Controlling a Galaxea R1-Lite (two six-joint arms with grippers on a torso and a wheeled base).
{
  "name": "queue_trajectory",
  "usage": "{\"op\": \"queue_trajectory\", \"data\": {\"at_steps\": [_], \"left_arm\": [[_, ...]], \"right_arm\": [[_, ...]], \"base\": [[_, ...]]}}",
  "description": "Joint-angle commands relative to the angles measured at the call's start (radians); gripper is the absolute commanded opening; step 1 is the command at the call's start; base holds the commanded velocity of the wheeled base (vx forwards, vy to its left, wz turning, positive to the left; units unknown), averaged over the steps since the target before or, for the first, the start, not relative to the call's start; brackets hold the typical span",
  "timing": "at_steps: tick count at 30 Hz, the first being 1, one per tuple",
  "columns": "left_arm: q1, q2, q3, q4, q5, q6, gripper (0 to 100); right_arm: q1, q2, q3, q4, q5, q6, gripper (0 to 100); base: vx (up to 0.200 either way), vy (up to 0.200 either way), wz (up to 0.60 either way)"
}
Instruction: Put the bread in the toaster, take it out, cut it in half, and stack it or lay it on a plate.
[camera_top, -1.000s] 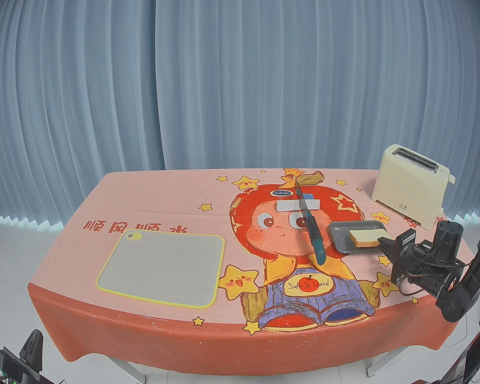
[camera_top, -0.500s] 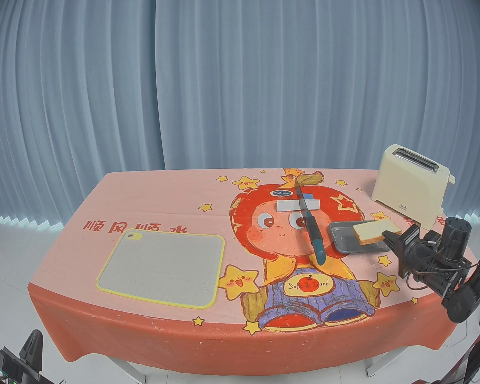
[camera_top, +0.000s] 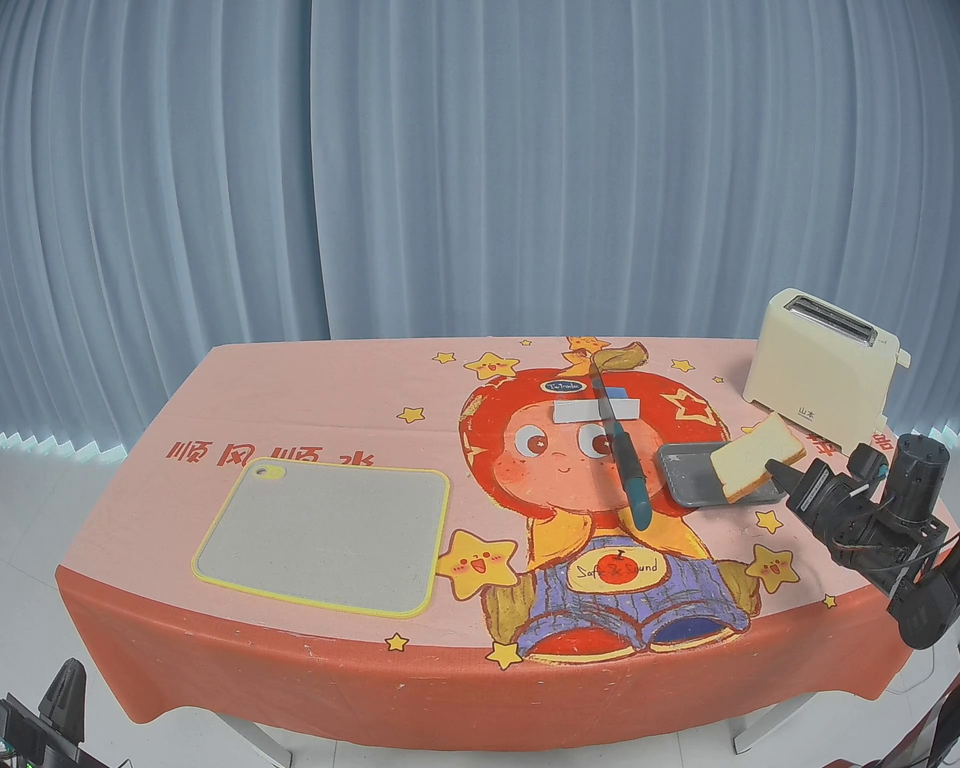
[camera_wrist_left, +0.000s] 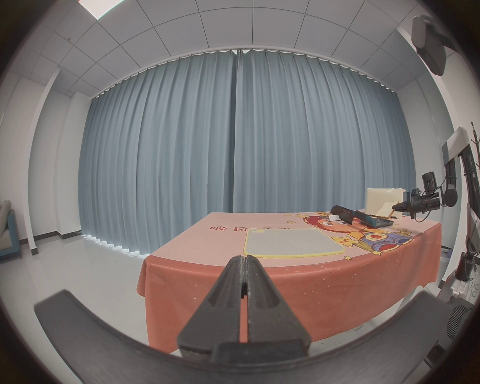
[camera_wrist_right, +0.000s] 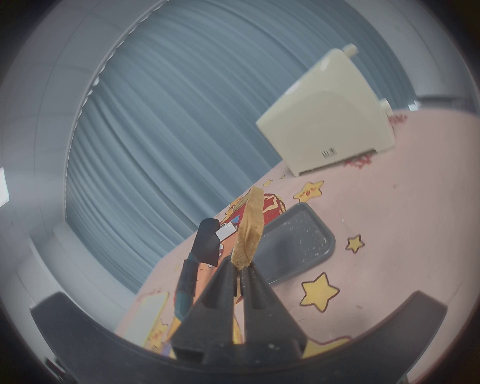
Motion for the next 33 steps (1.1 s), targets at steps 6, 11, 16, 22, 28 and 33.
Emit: {"op": "queue_trajectory", "data": {"at_steps": [6,11,16,22,28,33], "left_arm": [[0.0,0.0,0.018,-0.001,0.0,0.0,0],[0.0,0.001,0.018,0.001,0.0,0.0,0],[0.002,0.0,0.018,-0.001,0.0,0.0,0],[0.002,0.0,0.018,0.001,0.0,0.0,0],[0.002,0.0,0.018,0.001,0.0,0.0,0],[0.002,0.0,0.018,0.001,0.0,0.0,0]], "right_arm": [[0.003,-0.021,-0.026,-0.002,0.011,-0.3,0],[0.014,-0.068,-0.036,0.003,0.039,-0.389,0],[0.033,-0.104,-0.038,0.015,0.054,-0.483,0],[0.034,-0.122,-0.046,0.015,0.119,-0.535,0],[0.046,-0.114,-0.03,0.015,0.117,-0.541,0],[0.04,-0.081,-0.038,0.001,0.117,-0.541,0]], "base": [[0.0,0.0,0.0],[0.0,0.0,0.0],[0.0,0.0,0.0],[0.0,0.0,0.0],[0.0,0.0,0.0],[0.0,0.0,0.0]]}}
